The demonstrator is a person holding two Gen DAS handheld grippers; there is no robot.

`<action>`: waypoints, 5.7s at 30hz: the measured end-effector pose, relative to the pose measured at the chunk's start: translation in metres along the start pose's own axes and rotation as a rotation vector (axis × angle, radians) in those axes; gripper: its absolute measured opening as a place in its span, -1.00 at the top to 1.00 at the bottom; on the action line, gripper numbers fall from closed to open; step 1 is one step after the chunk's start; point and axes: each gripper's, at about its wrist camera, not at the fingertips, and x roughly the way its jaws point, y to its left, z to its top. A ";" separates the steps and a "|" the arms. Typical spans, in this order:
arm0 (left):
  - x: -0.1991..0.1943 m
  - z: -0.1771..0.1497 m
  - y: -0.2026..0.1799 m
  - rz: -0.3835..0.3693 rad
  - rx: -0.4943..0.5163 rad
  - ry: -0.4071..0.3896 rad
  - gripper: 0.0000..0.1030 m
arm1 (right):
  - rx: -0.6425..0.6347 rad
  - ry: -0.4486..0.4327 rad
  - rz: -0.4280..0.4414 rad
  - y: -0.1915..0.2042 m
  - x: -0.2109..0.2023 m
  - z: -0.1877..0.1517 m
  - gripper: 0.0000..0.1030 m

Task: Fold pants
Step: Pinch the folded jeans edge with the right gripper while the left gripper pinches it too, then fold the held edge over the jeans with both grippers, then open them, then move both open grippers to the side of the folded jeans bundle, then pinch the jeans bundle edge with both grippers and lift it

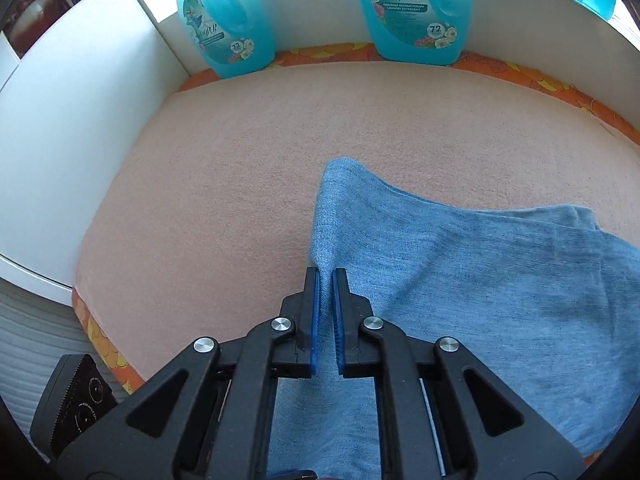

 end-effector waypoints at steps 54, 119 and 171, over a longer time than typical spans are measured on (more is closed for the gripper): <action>0.292 0.047 -0.201 -0.265 0.385 0.376 0.71 | 0.566 -0.324 -0.182 -0.437 -0.166 -0.105 0.92; 0.203 0.081 -0.040 0.055 0.057 0.245 -0.12 | 0.365 -0.207 -0.131 -0.436 -0.125 -0.130 -0.94; 0.198 0.099 -0.094 -0.037 0.231 0.151 0.74 | 0.200 -0.406 -0.074 -0.319 -0.185 -0.115 0.62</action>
